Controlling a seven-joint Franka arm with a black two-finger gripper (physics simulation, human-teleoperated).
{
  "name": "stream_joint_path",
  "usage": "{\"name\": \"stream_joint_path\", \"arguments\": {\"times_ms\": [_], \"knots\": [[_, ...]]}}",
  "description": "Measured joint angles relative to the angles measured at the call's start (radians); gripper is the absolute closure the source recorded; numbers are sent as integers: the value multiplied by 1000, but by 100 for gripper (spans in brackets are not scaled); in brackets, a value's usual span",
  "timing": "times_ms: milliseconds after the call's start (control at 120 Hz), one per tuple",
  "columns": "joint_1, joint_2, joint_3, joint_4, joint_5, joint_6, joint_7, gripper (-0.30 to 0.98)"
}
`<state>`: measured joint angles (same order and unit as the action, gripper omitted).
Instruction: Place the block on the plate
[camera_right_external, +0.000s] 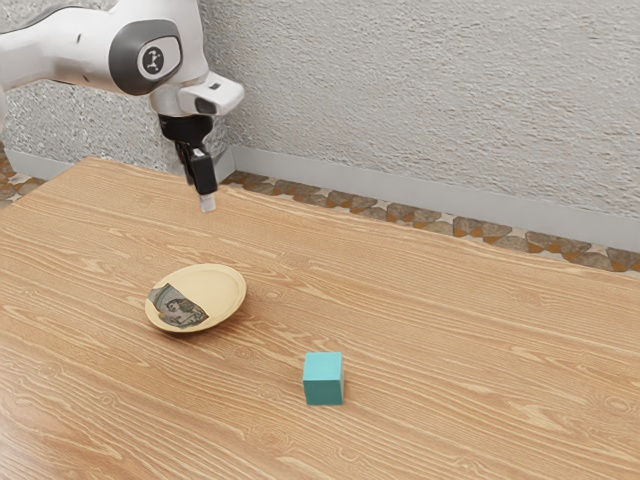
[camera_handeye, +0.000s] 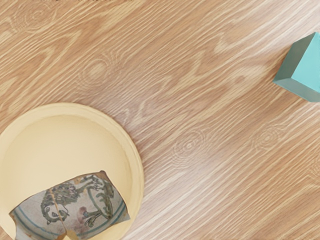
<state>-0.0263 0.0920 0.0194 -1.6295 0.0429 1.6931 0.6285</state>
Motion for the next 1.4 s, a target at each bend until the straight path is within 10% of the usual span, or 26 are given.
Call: {"name": "stream_joint_path", "arguments": {"times_ms": [500, 1400], "knots": [[-83, -6, -49, -144, -50, 13, 125, 0], [-178, 191, -186, -393, 7, 565, 171, 0]]}}
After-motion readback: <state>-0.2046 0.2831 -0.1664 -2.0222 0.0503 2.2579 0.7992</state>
